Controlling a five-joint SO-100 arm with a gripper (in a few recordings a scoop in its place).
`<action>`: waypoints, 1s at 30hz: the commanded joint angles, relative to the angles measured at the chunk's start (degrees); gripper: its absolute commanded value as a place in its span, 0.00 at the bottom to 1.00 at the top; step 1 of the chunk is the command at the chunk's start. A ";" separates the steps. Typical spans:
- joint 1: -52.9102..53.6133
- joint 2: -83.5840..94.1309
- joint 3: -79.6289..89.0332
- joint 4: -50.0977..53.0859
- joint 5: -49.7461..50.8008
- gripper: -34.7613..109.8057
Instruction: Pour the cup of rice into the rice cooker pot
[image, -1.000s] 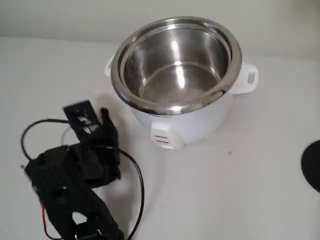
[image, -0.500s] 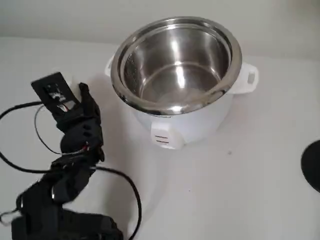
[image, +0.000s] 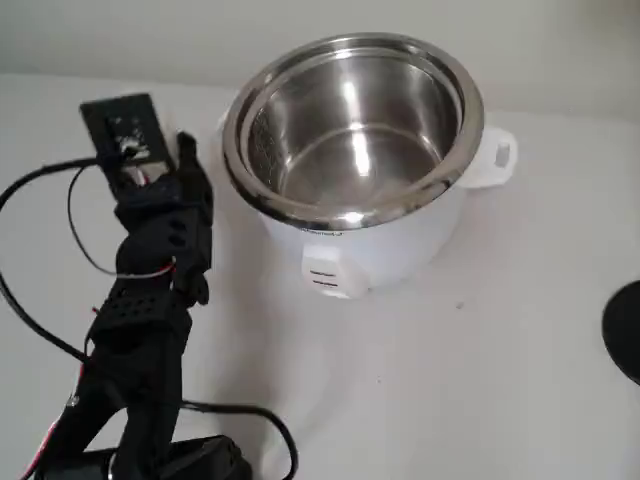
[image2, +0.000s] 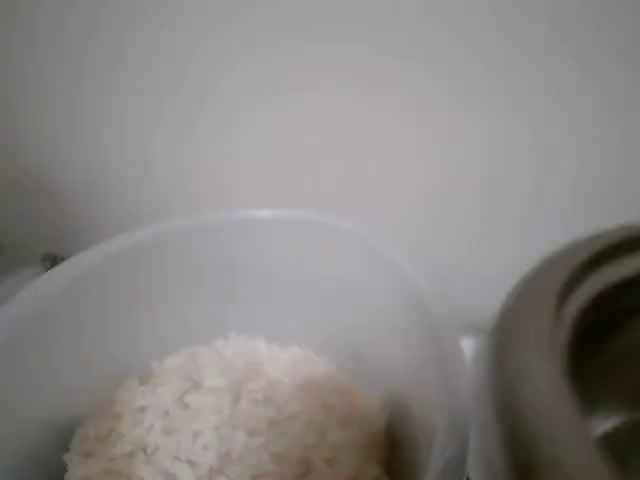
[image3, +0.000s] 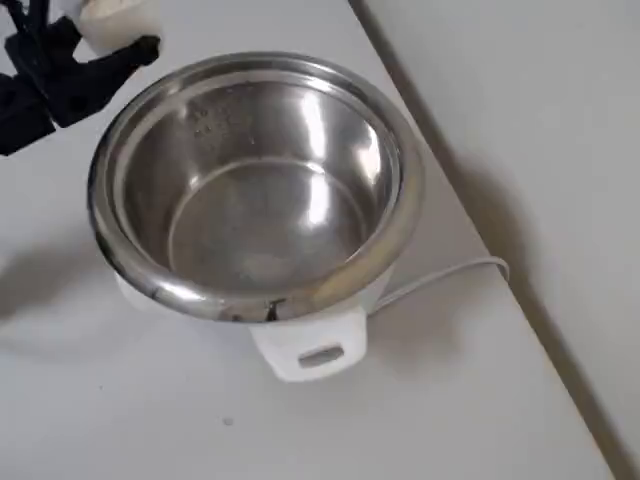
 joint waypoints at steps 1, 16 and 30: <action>3.69 5.27 -11.43 5.98 4.57 0.33; 12.39 -3.52 -41.66 35.42 32.61 0.33; 13.10 -14.85 -53.53 46.58 62.93 0.33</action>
